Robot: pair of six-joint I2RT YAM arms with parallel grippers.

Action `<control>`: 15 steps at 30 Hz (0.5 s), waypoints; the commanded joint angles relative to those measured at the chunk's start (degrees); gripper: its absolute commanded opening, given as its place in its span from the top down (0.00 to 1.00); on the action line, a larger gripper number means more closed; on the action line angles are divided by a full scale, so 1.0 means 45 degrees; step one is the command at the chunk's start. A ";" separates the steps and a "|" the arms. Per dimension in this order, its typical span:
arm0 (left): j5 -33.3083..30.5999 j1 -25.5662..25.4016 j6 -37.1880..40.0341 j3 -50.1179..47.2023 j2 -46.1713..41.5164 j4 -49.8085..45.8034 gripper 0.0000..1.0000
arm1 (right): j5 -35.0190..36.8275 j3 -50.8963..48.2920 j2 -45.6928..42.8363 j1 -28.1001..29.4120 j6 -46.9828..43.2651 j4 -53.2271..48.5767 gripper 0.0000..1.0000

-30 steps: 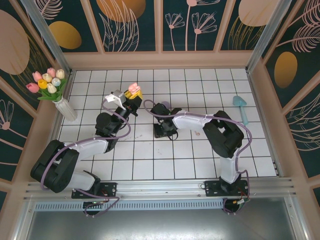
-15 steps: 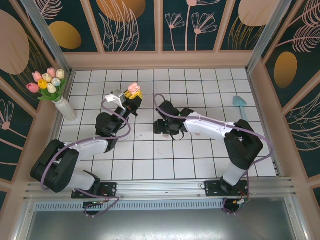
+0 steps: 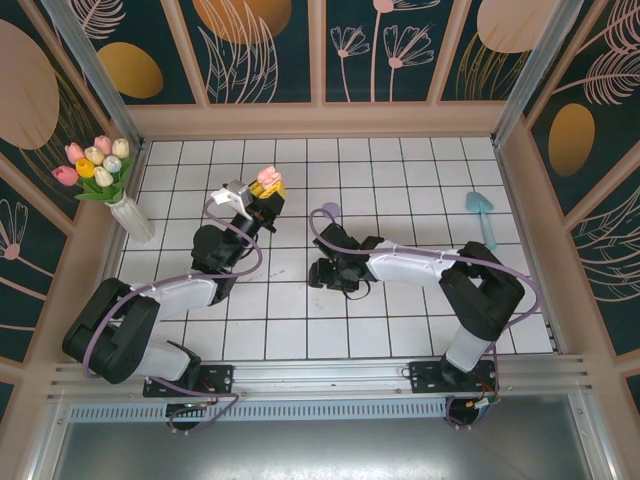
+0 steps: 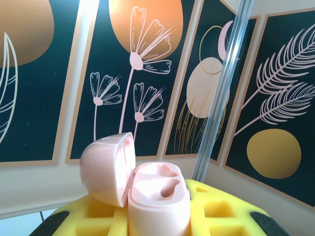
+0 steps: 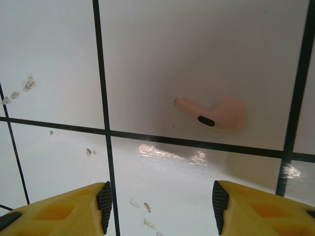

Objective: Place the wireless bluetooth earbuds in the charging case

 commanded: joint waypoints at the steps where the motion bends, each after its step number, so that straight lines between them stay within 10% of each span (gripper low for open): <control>1: 0.0086 -0.0060 -0.0089 0.0215 0.0032 0.0586 1.00 | 0.0337 -0.0190 0.0470 0.0053 0.0271 0.0513 0.42; 15: 0.0046 -0.0054 -0.0028 0.0188 0.0029 0.0537 1.00 | 0.0674 0.0234 0.1169 -0.0666 -0.0086 0.0752 0.43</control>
